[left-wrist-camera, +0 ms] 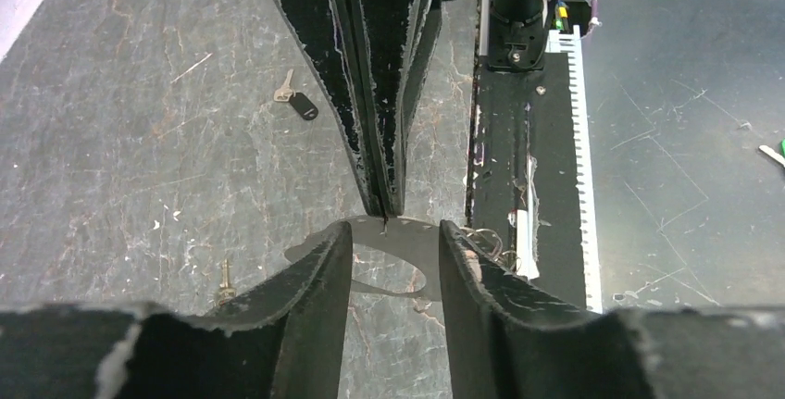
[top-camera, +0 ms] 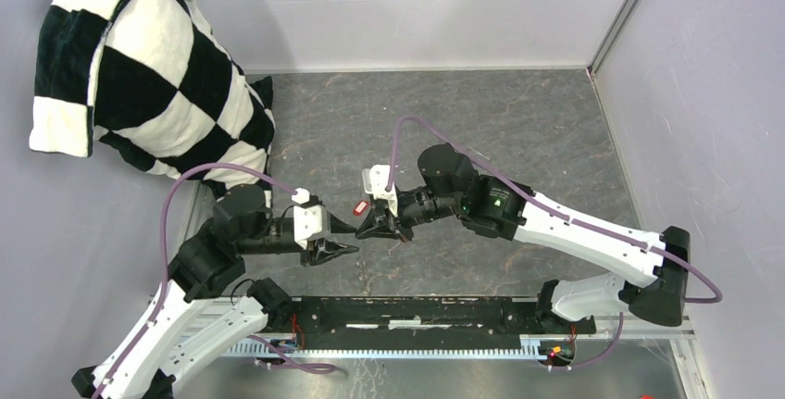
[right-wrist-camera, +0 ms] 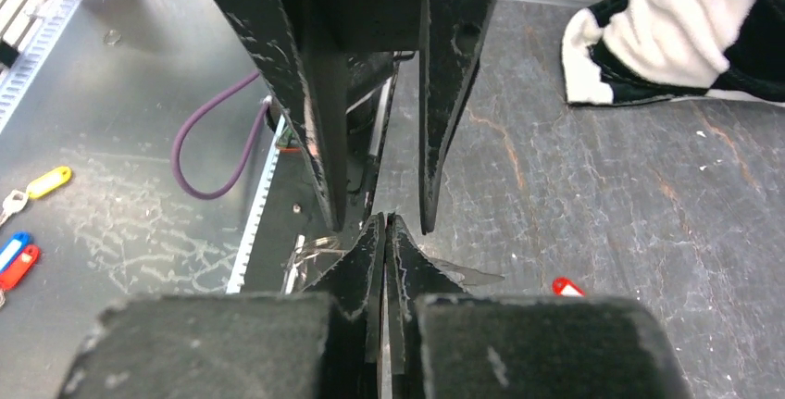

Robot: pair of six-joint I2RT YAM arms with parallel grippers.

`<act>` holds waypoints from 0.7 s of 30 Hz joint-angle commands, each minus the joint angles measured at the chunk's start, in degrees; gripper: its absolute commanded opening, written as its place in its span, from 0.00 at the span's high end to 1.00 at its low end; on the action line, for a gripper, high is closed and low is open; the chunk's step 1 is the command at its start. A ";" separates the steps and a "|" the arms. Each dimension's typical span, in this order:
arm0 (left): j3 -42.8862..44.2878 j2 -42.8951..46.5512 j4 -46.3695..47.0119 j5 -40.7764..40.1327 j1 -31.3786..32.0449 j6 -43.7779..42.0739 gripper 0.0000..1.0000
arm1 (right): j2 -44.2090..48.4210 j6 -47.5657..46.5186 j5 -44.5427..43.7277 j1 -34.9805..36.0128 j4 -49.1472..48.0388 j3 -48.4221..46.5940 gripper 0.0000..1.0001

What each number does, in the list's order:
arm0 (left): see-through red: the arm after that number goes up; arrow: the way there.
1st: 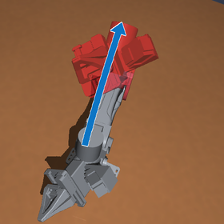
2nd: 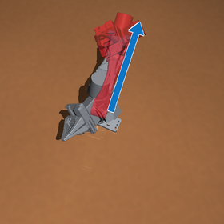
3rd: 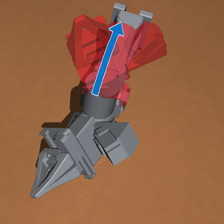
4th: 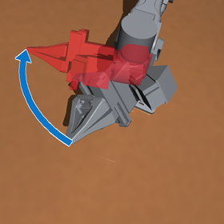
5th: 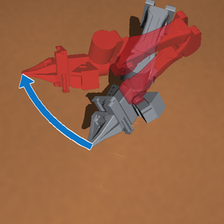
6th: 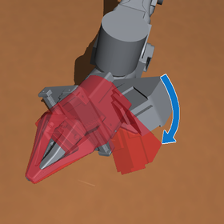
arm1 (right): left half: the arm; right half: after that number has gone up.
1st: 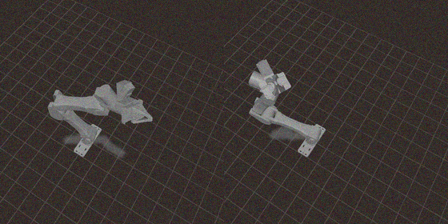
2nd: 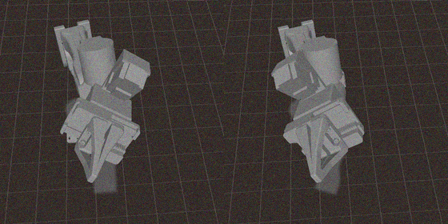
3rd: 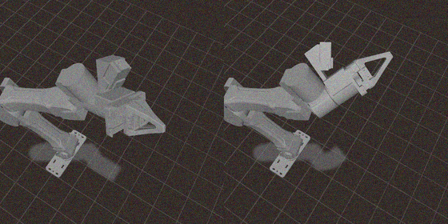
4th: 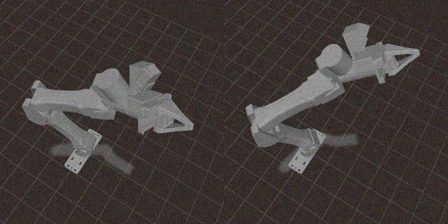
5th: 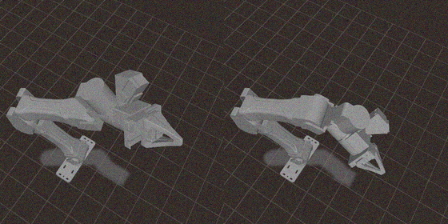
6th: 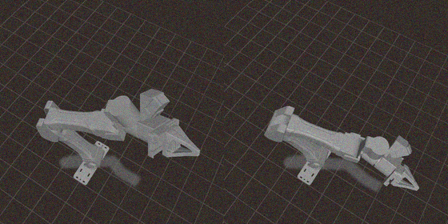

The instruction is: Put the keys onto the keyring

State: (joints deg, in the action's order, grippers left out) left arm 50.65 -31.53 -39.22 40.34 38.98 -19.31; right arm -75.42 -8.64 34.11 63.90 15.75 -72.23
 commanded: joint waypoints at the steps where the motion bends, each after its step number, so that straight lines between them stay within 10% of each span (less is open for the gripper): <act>1: 2.67 0.17 0.56 0.14 0.04 1.44 0.52 | 7.10 4.36 -2.99 -0.55 -13.06 6.98 1.00; 10: -2.90 4.27 6.23 -0.12 0.06 7.00 0.54 | 13.37 24.58 -1.44 -1.94 -47.33 24.77 1.00; 21: -4.68 3.54 16.05 2.55 0.04 14.90 0.57 | 11.37 27.13 0.31 -2.01 -50.87 25.21 1.00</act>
State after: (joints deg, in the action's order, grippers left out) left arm 45.89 -27.62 -28.58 40.97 38.98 -9.17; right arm -63.70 16.95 33.61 61.87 -29.41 -45.89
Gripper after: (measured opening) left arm 0.450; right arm 0.006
